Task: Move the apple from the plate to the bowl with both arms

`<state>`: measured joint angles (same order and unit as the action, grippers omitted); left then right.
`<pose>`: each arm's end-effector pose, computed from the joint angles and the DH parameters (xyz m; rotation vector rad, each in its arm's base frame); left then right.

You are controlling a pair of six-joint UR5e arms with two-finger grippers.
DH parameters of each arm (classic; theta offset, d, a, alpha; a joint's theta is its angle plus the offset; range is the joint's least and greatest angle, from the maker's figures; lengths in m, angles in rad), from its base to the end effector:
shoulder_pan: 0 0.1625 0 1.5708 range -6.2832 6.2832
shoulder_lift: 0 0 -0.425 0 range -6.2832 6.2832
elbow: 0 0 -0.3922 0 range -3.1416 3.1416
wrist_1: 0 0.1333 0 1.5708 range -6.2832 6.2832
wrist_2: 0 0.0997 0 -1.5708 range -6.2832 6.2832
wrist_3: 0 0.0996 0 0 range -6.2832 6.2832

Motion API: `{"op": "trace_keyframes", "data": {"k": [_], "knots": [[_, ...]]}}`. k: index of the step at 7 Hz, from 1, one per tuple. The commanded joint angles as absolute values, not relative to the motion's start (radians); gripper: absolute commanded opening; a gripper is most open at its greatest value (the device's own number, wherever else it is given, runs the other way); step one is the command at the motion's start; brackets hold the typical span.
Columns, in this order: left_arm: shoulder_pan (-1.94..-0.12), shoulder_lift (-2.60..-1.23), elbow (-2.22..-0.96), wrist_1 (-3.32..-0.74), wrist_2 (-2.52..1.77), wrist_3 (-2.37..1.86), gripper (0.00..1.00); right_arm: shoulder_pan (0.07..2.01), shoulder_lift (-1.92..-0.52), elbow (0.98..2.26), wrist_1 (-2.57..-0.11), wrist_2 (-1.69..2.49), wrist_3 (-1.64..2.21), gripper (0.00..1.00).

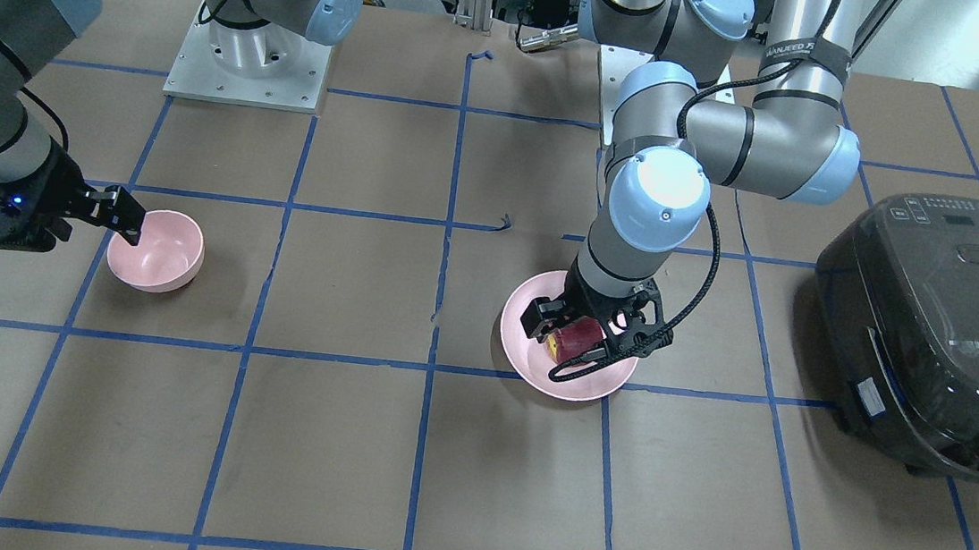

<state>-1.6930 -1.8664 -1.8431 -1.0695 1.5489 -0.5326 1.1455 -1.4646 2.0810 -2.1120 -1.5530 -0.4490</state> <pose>-0.2012 -0.5267 0.2521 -0.6407 3.0729 0.1101 -0.0655 -0.4720 0.2516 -0.0356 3.0920 0.0937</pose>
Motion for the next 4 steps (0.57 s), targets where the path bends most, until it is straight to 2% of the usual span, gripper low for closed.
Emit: {"op": "trace_keyframes", "data": {"k": [1, 2, 3, 4], "knots": [[-1.694, -1.89, -1.896, -0.985, 1.543, -0.534, 1.0, 1.097, -1.422, 2.189, -2.262, -1.548, -0.492, 0.48], [-1.694, -1.897, -1.901, -0.971, 1.546, -0.516, 1.0, 1.097, -1.42, 2.191, -2.27, -1.557, -0.508, 0.12], [-1.694, -1.905, -1.899, -0.96, 1.549, -0.512, 0.97, 1.097, -1.419, 2.191, -2.27, -1.557, -0.508, 0.0], [-1.692, -1.905, -1.902, -0.959, 1.552, -0.468, 0.9, 1.097, -1.42, 2.189, -2.269, -1.549, -0.505, 0.0]]}}
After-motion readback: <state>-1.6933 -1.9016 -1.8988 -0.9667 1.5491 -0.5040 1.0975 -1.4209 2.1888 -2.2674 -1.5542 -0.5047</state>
